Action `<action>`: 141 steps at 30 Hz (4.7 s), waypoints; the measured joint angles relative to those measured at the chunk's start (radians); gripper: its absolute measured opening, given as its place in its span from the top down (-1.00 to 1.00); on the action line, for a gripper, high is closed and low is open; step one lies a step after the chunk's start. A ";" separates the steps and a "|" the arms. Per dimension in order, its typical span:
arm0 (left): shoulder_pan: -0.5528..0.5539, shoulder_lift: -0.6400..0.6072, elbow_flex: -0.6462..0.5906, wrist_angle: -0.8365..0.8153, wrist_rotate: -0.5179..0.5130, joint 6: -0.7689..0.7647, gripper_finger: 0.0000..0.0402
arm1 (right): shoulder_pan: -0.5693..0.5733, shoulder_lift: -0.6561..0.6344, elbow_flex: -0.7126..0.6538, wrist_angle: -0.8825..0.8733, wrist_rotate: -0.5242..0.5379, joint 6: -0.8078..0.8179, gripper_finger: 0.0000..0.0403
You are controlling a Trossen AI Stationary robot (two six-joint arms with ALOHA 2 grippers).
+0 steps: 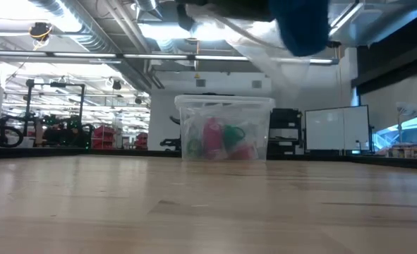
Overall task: Roll bandage
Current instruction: Put the rolled blue bandage into the transparent zip bag
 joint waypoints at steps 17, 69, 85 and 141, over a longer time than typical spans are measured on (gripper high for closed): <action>0.040 0.074 -0.003 -0.219 -0.038 -0.362 0.99 | -0.102 0.007 -0.128 -0.395 -0.225 0.931 0.63; 0.037 0.084 -0.003 -0.256 -0.002 -0.357 0.99 | 0.069 0.021 -0.246 -0.365 -0.135 0.971 -0.07; 0.021 0.082 -0.003 -0.253 -0.197 -0.170 0.99 | 0.104 -0.116 -0.027 -0.663 -0.128 0.876 0.70; 0.007 0.078 -0.001 0.017 -0.415 -0.139 0.99 | -0.141 0.010 0.089 -0.712 0.298 1.232 0.69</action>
